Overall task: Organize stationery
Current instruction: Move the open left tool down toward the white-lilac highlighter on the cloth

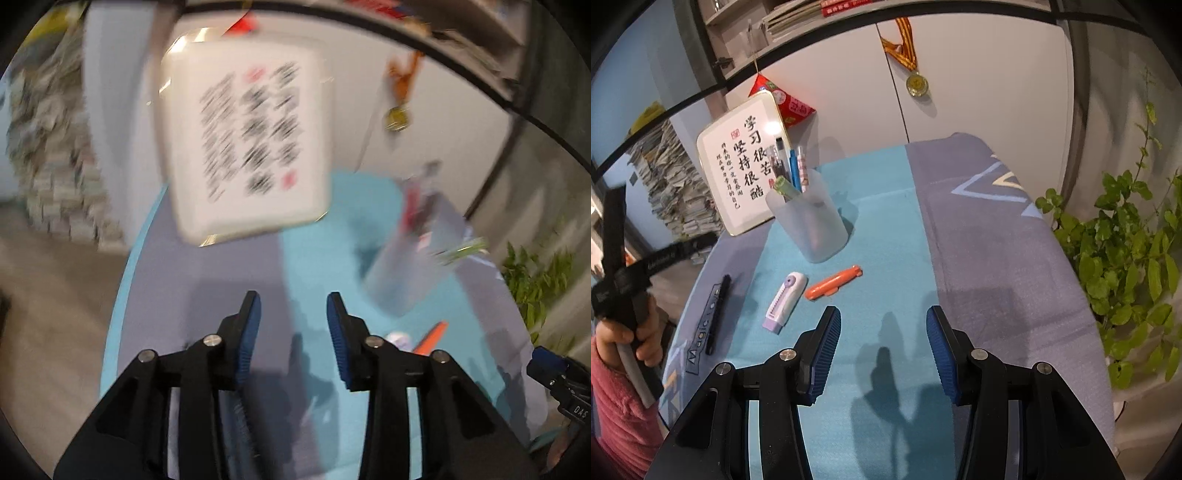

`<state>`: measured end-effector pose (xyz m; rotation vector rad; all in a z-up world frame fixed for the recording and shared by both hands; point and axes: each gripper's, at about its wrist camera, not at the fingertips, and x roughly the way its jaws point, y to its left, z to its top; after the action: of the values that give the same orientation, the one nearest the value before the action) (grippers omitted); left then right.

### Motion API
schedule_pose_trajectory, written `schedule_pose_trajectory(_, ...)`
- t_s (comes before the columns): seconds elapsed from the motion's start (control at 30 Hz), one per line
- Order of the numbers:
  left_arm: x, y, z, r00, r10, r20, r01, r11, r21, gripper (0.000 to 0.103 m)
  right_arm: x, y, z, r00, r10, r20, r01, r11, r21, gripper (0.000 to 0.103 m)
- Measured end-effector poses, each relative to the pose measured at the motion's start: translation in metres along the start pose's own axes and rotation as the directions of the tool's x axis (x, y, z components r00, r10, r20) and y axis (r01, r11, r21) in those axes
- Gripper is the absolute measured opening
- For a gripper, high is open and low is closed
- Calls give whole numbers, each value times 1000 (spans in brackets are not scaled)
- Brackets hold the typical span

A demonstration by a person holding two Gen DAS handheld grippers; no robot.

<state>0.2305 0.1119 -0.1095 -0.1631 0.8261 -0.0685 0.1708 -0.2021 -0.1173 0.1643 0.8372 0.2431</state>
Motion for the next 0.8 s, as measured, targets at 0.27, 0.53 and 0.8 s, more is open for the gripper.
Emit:
schedule_pose_trajectory(0.27, 42, 29, -11, 984, 61, -165, -72, 995, -62, 33, 15, 16, -2, 998, 2, -55, -4, 999, -45, 49)
schedule_pose_trajectory(0.53, 54, 36, -18, 977, 120, -175, -134, 989, -65, 8, 18, 16, 0, 998, -10, -67, 8, 999, -40, 49)
schedule_pose_trajectory(0.8, -30, -12, -8, 998, -47, 29, 48, 999, -22, 8, 20, 23, 9, 999, -27, -39, 25, 999, -47, 49)
